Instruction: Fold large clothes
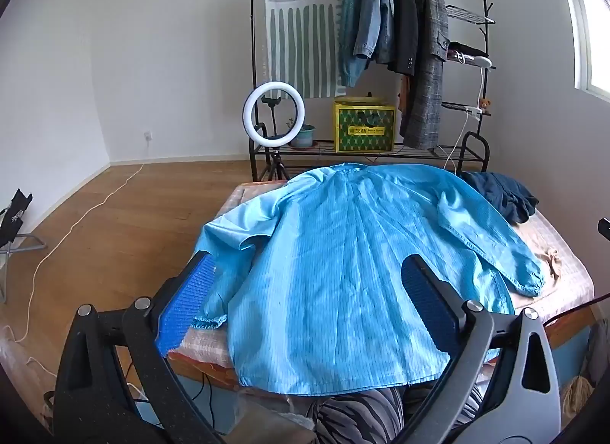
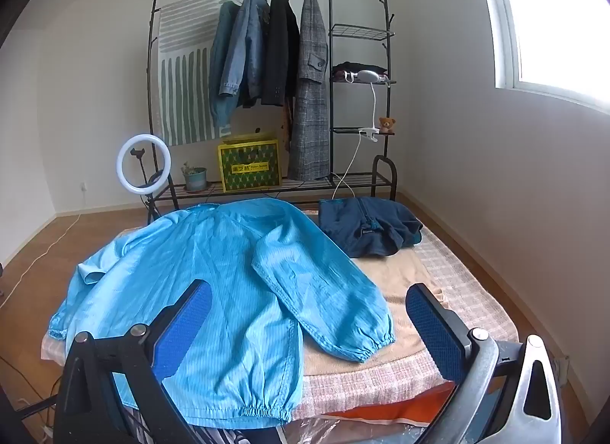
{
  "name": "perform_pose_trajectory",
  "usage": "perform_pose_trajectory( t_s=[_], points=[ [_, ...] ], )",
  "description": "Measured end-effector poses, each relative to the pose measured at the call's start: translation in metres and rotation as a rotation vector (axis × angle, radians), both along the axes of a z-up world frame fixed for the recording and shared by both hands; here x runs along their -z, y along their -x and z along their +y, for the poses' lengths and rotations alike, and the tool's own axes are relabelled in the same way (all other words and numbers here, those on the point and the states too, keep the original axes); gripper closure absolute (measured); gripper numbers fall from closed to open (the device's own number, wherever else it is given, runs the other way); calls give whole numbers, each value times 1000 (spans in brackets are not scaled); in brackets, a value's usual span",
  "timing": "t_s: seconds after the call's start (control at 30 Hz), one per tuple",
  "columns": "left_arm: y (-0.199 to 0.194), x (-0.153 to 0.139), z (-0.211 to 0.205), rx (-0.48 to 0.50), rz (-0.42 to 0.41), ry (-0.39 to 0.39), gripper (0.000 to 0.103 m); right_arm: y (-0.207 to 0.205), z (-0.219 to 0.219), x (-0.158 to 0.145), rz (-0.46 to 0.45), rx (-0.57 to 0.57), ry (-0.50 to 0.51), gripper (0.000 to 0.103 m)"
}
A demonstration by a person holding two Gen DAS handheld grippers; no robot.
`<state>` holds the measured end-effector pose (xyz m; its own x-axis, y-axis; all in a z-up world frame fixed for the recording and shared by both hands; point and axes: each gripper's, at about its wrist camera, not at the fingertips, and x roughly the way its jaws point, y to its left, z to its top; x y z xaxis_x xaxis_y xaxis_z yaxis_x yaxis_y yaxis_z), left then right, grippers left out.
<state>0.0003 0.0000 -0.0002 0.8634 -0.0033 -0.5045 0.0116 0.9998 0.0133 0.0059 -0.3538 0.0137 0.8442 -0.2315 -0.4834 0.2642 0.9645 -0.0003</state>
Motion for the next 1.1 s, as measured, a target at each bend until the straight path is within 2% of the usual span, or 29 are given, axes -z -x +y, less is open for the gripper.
perform_pose_trajectory(
  t_s=[0.13,0.17,0.47,1.1],
  points=[
    [-7,1,4,6,27,24,3,-2,2,2,3,-6,-3,0],
    [-2,0,3,-15,-14,19,3,-4,1,2,7,-7,1,0],
    [-3,-8,14,-26,-23,26,3,-5,1,2,15,-6,17,0],
    [-1,-14,11,-35,-30,19,3,-4,4,1,11,-4,19,0]
  ],
)
